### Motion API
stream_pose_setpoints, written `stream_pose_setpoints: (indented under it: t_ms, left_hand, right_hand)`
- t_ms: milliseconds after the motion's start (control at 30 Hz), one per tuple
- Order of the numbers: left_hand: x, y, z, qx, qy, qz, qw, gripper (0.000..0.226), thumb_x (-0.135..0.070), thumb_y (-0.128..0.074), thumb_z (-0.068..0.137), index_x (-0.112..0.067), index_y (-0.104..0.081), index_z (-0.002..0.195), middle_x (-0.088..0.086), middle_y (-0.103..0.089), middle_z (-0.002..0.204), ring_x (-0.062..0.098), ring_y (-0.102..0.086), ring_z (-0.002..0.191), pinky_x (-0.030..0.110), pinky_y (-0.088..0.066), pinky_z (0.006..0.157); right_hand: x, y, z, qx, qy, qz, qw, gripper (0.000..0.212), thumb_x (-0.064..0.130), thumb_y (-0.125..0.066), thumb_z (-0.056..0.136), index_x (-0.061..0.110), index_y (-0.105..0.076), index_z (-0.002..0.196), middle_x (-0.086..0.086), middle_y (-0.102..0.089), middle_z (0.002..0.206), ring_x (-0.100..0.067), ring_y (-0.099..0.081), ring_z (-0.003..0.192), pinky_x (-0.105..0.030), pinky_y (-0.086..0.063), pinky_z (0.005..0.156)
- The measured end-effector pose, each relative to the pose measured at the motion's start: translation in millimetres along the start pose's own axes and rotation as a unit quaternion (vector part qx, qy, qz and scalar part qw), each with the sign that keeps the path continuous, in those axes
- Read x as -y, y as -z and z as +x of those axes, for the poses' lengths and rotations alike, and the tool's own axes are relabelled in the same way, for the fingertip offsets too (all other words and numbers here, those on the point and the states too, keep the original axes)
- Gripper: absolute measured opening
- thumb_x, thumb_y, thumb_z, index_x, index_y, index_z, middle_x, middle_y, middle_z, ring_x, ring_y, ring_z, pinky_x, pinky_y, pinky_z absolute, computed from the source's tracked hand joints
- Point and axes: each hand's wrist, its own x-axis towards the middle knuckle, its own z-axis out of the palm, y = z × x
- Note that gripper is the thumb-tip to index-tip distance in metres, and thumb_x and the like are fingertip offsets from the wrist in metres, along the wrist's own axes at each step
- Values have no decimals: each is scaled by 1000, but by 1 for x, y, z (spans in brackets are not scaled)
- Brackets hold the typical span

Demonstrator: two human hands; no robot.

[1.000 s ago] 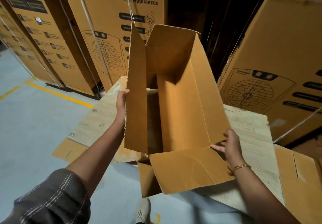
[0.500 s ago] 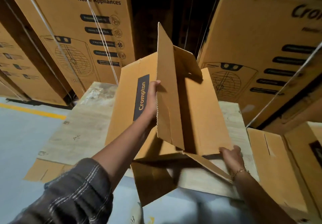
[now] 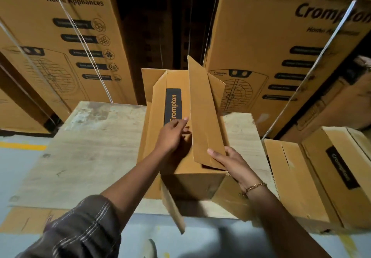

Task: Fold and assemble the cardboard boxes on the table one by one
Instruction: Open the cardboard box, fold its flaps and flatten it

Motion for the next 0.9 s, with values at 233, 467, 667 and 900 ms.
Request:
stream_pose_setpoints:
  t_ms: [233,467,667,900]
  left_hand:
    - [80,108,-23,-64,165,185,967,104,-84,-62,72,-15,-46,148,13,-49,152,37,-51,133,56,-44,107]
    - [105,98,-32,118,236,-10,965,84,-62,-74,77,-17,-46,142,11,-66,124,27,-65,107,39,-52,90]
    - [146,110,-1,14,261,-153,953,97,-54,-85,70,-2,-50,144,17,-62,132,29,-66,108,35,-55,78]
    - [120,146,-48,19,283,-376,882,12,-6,-61,87,-6,-49,88,12,-51,74,22,-52,57,31,-49,58]
  right_hand:
    - [13,-6,24,-70,25,-66,995,113,79,-74,62,21,-35,151,4,-52,145,-19,-52,129,-38,-43,108]
    - [37,-15,56,-66,36,-115,991,88,57,-68,87,15,-31,154,-4,-44,153,-25,-43,139,-30,-35,96]
    - [34,-23,62,-40,32,-100,994,92,58,-70,85,13,-31,155,-2,-45,153,-21,-46,135,-31,-37,104]
    - [18,-25,46,15,-9,-41,999,72,67,-71,77,38,-44,137,14,-57,131,-10,-56,114,-33,-48,95]
